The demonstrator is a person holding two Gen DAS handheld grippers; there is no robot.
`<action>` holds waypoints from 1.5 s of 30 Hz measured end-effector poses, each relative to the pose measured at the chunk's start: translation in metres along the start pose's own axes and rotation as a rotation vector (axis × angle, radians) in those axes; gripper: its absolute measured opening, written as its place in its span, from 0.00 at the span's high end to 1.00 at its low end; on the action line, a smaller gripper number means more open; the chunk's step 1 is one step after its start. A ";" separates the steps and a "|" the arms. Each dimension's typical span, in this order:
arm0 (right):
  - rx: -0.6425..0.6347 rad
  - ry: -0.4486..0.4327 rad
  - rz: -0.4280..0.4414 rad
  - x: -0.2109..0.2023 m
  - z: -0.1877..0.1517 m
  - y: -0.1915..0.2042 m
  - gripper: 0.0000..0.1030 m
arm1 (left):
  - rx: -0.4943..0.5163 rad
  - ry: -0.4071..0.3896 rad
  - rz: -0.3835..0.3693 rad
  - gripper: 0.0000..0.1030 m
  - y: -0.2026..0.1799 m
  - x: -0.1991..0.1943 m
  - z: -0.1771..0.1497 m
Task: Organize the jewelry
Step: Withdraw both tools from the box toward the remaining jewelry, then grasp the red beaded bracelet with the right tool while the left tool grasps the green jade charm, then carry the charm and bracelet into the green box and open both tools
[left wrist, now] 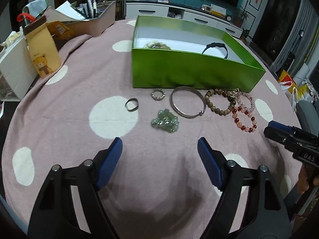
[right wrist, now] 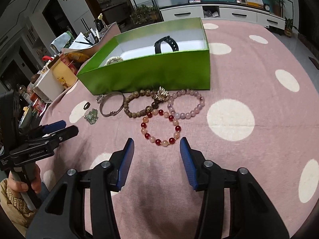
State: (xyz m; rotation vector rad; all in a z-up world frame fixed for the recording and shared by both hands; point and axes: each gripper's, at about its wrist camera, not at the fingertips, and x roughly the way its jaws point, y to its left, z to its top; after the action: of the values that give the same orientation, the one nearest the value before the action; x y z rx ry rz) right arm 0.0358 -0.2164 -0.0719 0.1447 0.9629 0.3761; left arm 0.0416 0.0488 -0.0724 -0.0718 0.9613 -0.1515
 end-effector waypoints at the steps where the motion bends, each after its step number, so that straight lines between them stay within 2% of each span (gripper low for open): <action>1: -0.001 0.001 -0.001 0.002 0.000 0.000 0.56 | 0.004 -0.002 0.001 0.25 -0.002 0.003 0.001; 7: -0.012 0.001 -0.039 0.012 0.001 0.000 0.64 | 0.016 -0.012 0.016 0.30 -0.005 0.016 0.010; 13: -0.012 0.004 -0.102 0.028 0.007 -0.005 0.70 | 0.041 -0.004 0.018 0.44 -0.007 0.028 0.016; 15: -0.023 0.002 -0.130 0.032 0.009 -0.003 0.74 | 0.049 0.003 0.013 0.50 -0.008 0.032 0.016; 16: -0.035 0.000 -0.149 0.034 0.010 -0.002 0.77 | 0.054 0.007 0.010 0.57 -0.008 0.036 0.017; 22: -0.084 -0.005 -0.219 0.042 0.015 0.002 0.92 | 0.080 -0.012 0.014 0.66 -0.008 0.039 0.018; 28: -0.082 -0.015 -0.211 0.041 0.015 0.002 0.93 | 0.076 -0.029 -0.021 0.73 -0.010 0.035 0.015; 29: -0.075 -0.020 -0.199 0.039 0.014 0.001 0.93 | 0.069 -0.038 -0.029 0.85 -0.009 0.033 0.015; 30: -0.074 -0.028 -0.193 0.036 0.014 0.002 0.93 | 0.062 -0.038 -0.046 0.88 -0.008 0.030 0.016; 39: -0.102 -0.142 -0.147 -0.009 0.025 0.015 0.93 | 0.019 -0.066 -0.121 0.89 -0.002 0.009 0.019; 45: -0.115 -0.205 -0.124 -0.035 0.037 0.023 0.93 | -0.003 -0.118 -0.176 0.89 -0.003 -0.016 0.033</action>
State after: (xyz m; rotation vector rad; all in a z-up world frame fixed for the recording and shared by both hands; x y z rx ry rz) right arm 0.0423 -0.2069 -0.0173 0.0175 0.7416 0.2950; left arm 0.0591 0.0485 -0.0403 -0.1667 0.8371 -0.3048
